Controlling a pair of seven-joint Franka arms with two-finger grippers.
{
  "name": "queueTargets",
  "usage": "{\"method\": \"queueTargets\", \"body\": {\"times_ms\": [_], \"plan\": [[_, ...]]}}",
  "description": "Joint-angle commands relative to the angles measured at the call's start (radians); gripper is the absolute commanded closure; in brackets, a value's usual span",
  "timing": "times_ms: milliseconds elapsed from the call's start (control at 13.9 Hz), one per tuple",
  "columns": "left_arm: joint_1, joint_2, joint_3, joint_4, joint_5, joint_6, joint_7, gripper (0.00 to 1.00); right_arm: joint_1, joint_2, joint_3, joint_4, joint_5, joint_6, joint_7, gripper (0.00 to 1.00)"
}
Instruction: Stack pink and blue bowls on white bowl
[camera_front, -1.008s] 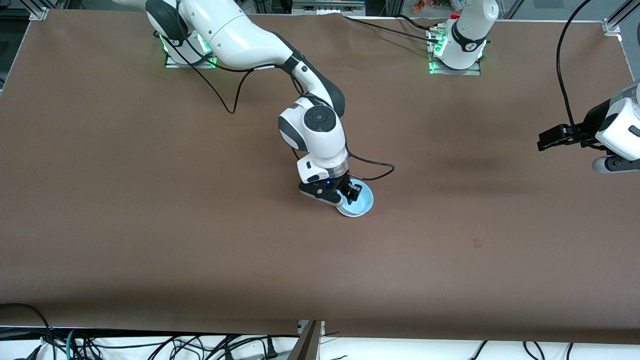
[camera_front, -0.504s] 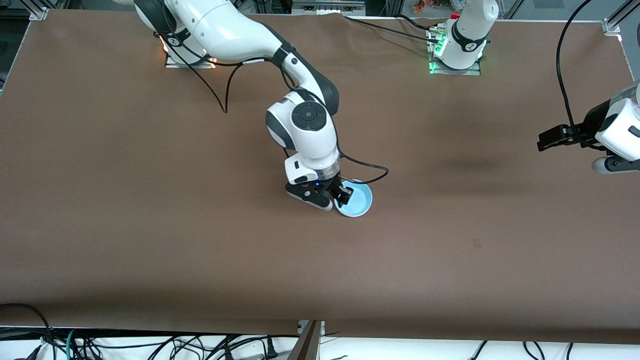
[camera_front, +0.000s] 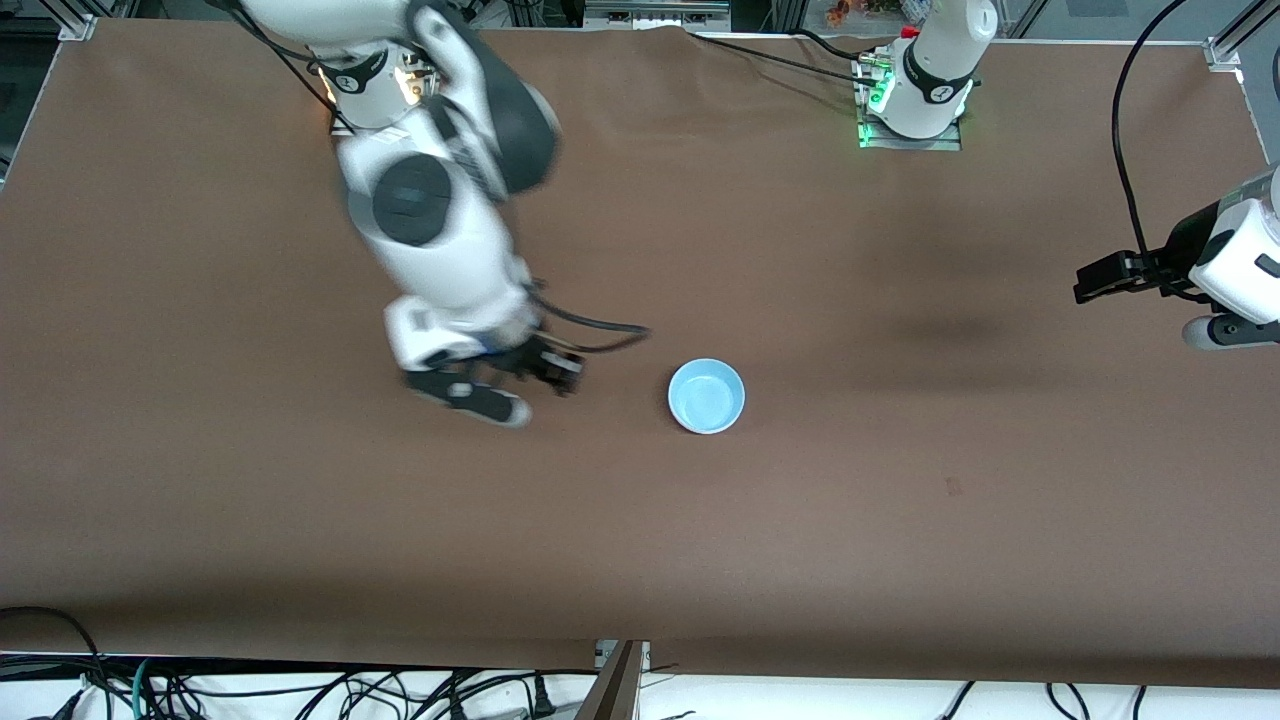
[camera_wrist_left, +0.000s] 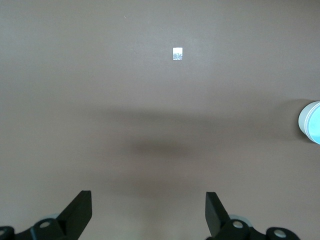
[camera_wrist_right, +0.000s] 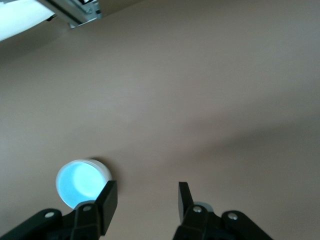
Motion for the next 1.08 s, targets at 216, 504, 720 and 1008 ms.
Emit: {"method": "queueTargets", "body": {"times_ms": [216,504,720,1008], "plan": [[0.006,0.019,0.0,0.04,-0.001,-0.021,0.006,0.0,-0.221,-0.186,-0.02,-0.042,0.03,-0.265,-0.383,0.21],[0.007,0.019,0.006,0.04,-0.033,-0.021,0.006,0.0,-0.227,-0.265,-0.186,-0.119,0.042,-0.345,-0.545,0.21],[0.007,0.019,0.006,0.04,-0.033,-0.021,0.004,0.0,-0.227,-0.428,-0.252,-0.399,0.042,-0.218,-0.594,0.21],[0.007,0.019,0.006,0.04,-0.033,-0.021,0.004,0.0,-0.227,-0.579,-0.276,-0.687,-0.02,-0.018,-0.64,0.2]]}}
